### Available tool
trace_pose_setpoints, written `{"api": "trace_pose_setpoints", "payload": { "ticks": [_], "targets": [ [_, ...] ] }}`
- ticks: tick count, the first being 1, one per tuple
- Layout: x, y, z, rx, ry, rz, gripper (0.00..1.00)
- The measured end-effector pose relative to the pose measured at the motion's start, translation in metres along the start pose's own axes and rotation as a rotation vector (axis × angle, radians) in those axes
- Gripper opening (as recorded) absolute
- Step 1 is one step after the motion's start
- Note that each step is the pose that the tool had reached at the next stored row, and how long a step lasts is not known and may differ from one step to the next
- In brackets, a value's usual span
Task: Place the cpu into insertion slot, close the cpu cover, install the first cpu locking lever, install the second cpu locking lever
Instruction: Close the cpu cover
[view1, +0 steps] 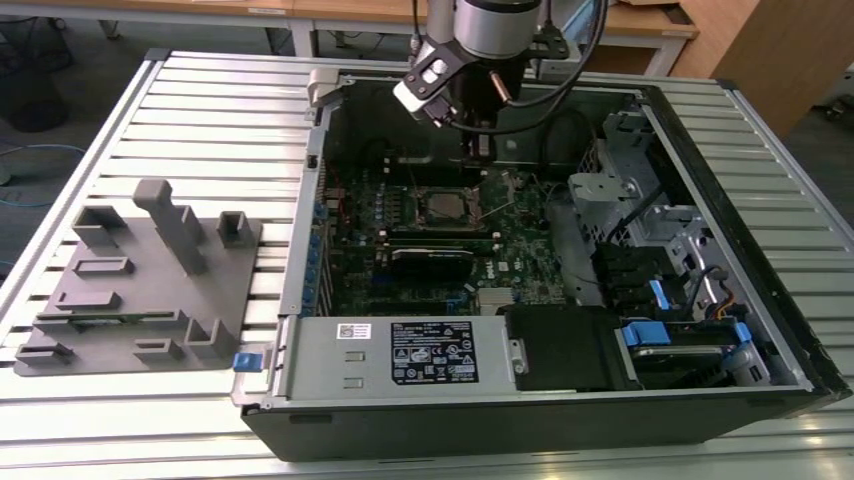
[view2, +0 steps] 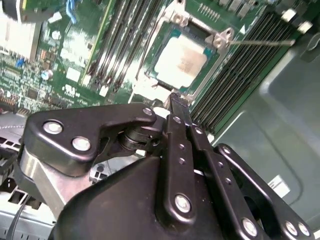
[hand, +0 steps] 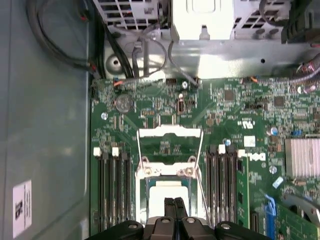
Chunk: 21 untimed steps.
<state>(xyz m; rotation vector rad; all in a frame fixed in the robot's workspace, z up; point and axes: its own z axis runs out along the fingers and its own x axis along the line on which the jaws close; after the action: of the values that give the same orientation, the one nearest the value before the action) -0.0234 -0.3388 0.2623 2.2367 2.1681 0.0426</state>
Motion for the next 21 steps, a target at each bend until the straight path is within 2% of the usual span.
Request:
{"api": "trace_pose_setpoints", "payload": {
  "ticks": [9,10,21],
  "targets": [
    [0.0007,0.0233,0.0009,0.0,0.0,0.0,0.11],
    [0.0009,0.0282,0.0011,0.0,0.0,0.0,0.11],
    [0.0017,0.0556,0.0021,0.0,0.0,0.0,0.11]
  ]
}}
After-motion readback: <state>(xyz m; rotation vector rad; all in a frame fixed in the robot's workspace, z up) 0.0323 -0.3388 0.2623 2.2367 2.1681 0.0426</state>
